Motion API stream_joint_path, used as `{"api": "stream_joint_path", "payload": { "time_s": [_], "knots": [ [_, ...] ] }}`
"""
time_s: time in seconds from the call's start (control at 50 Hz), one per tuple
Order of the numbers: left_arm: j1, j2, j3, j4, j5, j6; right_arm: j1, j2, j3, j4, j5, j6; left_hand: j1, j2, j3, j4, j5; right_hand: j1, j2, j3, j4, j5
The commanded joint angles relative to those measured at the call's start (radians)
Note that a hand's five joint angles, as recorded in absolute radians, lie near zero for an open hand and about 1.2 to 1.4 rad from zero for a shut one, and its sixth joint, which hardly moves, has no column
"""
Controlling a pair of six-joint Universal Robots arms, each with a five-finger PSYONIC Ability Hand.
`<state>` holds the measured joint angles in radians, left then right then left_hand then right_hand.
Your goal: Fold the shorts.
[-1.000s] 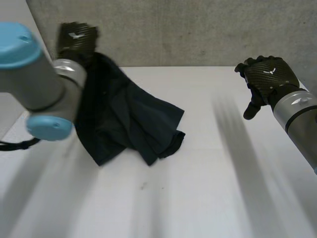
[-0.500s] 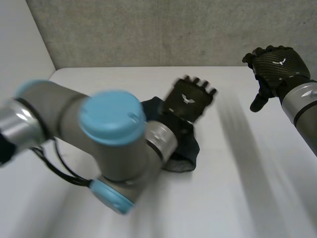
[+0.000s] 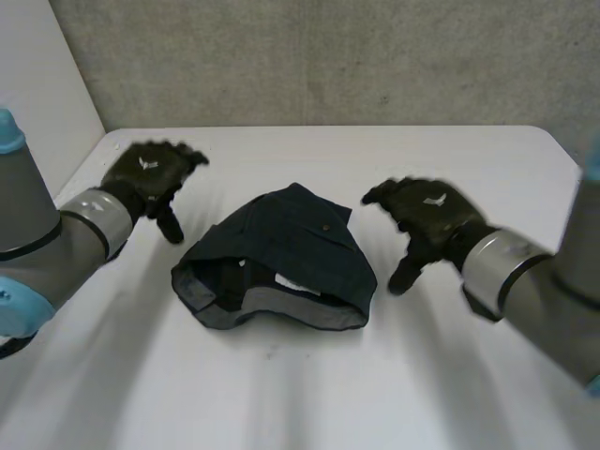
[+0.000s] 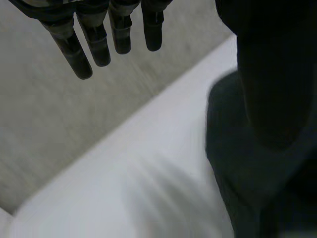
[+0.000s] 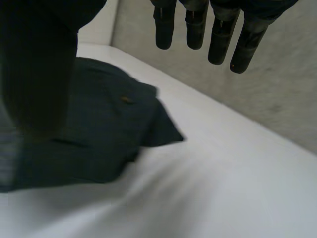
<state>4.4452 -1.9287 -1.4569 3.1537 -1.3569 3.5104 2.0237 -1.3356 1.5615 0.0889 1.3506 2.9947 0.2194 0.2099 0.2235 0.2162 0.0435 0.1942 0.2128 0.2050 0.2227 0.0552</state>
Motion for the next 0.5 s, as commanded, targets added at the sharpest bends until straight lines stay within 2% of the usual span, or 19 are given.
{"api": "stream_joint_path", "payload": {
  "time_s": [0.02, 0.1, 0.18, 0.24, 0.26, 0.32, 0.34, 0.36, 0.5],
  "knots": [
    [0.022, -0.162, 0.044, -0.058, 0.044, 0.007, 0.127, 0.094, 0.057, -0.162, 0.048, 0.047, 0.021, 0.030, 0.016, 0.024, 0.022, -0.020, -0.038, -0.030, -0.048, -0.055],
    [0.014, -0.233, 0.073, -0.084, 0.044, 0.007, 0.161, 0.179, 0.043, -0.236, 0.131, 0.044, 0.085, 0.094, 0.081, 0.088, 0.086, -0.020, -0.038, -0.030, -0.048, -0.055],
    [-0.004, -0.250, 0.079, -0.089, 0.042, 0.002, 0.162, 0.254, 0.012, -0.265, 0.180, 0.037, 0.243, 0.253, 0.239, 0.246, 0.245, 0.143, 0.124, 0.132, 0.114, 0.107],
    [-0.021, -0.251, 0.079, -0.089, 0.033, 0.002, 0.162, 0.286, -0.012, -0.261, 0.196, 0.017, 0.454, 0.464, 0.450, 0.457, 0.456, 0.553, 0.534, 0.542, 0.524, 0.517],
    [-0.026, -0.250, 0.079, -0.087, 0.027, 0.002, 0.161, 0.286, -0.011, -0.268, 0.199, 0.009, 0.667, 0.677, 0.663, 0.670, 0.669, 0.845, 0.826, 0.834, 0.816, 0.809],
    [-0.026, -0.239, 0.081, -0.086, 0.016, -0.002, 0.158, 0.279, -0.011, -0.279, 0.197, 0.006, 0.977, 0.986, 0.973, 0.980, 0.978, 1.201, 1.182, 1.190, 1.173, 1.166],
    [-0.029, -0.233, 0.082, -0.084, 0.007, -0.004, 0.158, 0.271, -0.011, -0.290, 0.196, 0.003, 1.140, 1.150, 1.136, 1.144, 1.142, 1.202, 1.183, 1.191, 1.174, 1.167],
    [-0.030, -0.222, 0.082, -0.084, 0.004, -0.005, 0.156, 0.265, -0.012, -0.296, 0.196, 0.003, 1.177, 1.186, 1.172, 1.180, 1.178, 1.202, 1.183, 1.191, 1.174, 1.167],
    [-0.084, -0.012, 0.098, -0.069, -0.007, -0.027, 0.155, 0.124, -0.024, -0.319, 0.190, -0.032, 1.177, 1.186, 1.173, 1.180, 1.178, 1.202, 1.183, 1.191, 1.174, 1.167]
  ]
}}
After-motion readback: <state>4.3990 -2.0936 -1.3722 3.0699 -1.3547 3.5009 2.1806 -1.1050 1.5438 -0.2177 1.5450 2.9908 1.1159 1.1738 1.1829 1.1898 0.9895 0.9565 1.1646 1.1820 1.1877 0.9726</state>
